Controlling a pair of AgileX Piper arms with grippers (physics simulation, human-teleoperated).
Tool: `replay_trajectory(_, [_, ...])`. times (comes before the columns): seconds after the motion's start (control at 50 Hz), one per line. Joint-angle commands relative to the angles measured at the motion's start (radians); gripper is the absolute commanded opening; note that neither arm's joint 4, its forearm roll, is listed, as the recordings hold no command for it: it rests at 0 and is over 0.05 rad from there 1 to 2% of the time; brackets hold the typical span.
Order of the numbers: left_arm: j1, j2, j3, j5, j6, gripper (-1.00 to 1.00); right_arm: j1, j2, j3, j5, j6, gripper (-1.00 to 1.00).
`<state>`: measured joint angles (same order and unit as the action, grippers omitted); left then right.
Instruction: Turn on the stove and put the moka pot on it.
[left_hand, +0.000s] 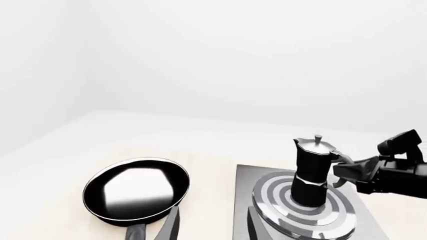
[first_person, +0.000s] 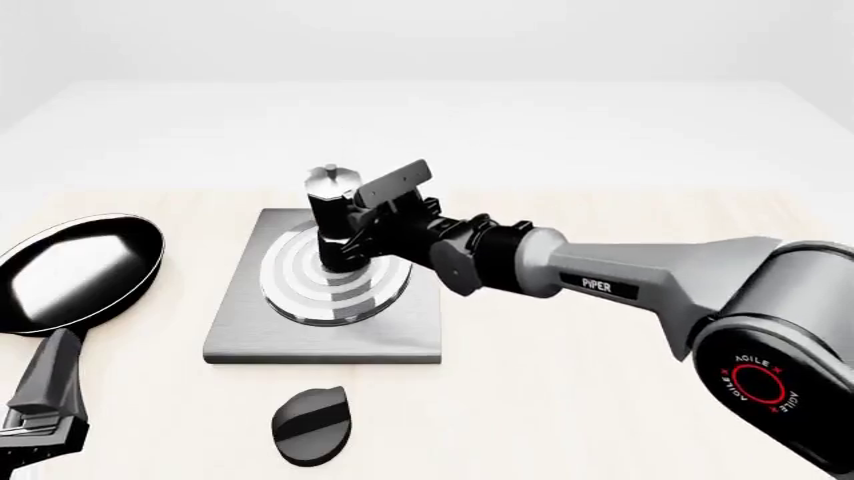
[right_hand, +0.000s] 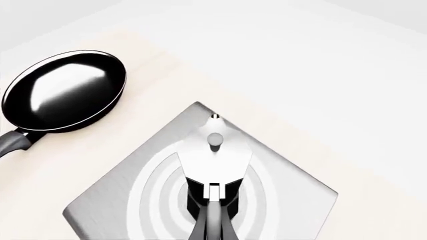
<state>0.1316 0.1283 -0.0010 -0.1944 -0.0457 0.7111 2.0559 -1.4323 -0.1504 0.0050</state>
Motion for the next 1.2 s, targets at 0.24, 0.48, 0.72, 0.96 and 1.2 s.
replay_trajectory(0.24, [0.0,-0.024,0.0,0.018,0.001,1.0,0.0,0.021,0.076,-0.03,-0.007,-1.0])
replay_trajectory(0.48, [0.0,-0.04,0.0,0.029,-0.002,1.0,-0.006,-0.113,0.126,0.028,-0.042,1.0])
replay_trajectory(0.72, [-0.005,-0.103,-0.003,0.079,0.002,1.0,-0.004,-0.366,0.252,0.124,-0.062,1.0])
replay_trajectory(0.96, [-0.009,-0.126,-0.006,0.096,0.011,1.0,0.064,-0.682,0.461,0.194,0.039,1.0])
replay_trajectory(1.2, [-0.011,-0.128,-0.005,0.086,0.021,1.0,0.073,-1.027,0.604,0.308,0.053,1.0])
